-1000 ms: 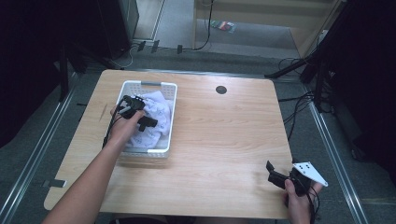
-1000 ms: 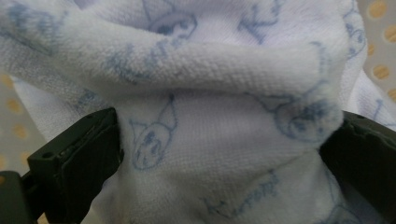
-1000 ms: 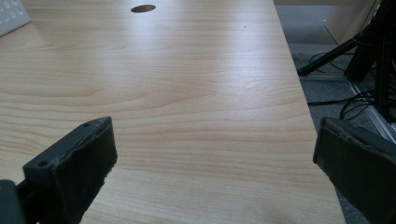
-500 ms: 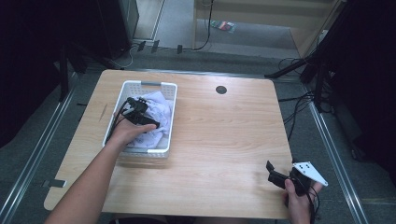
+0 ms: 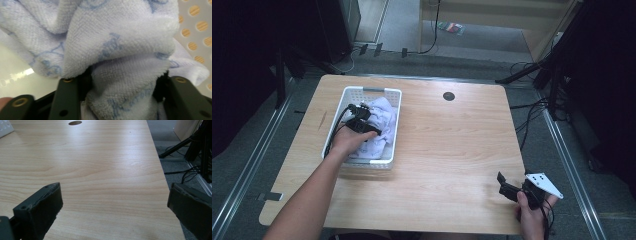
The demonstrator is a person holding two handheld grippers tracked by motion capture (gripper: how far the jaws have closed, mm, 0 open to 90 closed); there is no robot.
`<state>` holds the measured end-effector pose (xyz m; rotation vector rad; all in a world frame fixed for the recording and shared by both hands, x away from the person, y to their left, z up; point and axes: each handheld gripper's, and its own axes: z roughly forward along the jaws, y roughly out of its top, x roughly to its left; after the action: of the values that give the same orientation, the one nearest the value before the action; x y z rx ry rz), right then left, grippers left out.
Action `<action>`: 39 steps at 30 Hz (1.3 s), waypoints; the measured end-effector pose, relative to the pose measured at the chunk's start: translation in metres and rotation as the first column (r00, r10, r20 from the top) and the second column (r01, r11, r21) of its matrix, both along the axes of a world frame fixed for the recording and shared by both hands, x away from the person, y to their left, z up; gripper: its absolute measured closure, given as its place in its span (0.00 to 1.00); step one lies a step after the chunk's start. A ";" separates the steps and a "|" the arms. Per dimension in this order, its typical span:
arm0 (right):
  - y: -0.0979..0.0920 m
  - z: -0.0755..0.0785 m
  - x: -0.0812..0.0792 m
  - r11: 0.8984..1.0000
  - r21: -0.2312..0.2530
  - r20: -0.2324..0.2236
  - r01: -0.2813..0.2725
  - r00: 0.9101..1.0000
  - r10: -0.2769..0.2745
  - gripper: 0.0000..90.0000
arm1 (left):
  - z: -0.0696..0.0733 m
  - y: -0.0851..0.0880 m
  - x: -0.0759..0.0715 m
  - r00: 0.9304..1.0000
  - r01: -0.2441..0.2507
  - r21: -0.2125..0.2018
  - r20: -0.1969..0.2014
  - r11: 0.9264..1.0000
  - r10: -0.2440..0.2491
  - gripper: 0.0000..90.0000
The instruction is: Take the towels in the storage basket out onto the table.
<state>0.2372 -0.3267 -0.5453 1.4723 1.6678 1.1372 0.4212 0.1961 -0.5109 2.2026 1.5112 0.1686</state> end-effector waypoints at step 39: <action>0.001 0.000 0.000 1.000 -0.004 -0.003 0.009 1.000 -0.009 0.01 | 0.101 0.021 -0.019 0.977 -0.028 -0.016 0.212 0.999 0.030 0.70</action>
<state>0.2376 -0.3261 -0.5453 1.4781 1.6633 1.1266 0.4022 0.2173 -0.4099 2.0788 1.4225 0.3887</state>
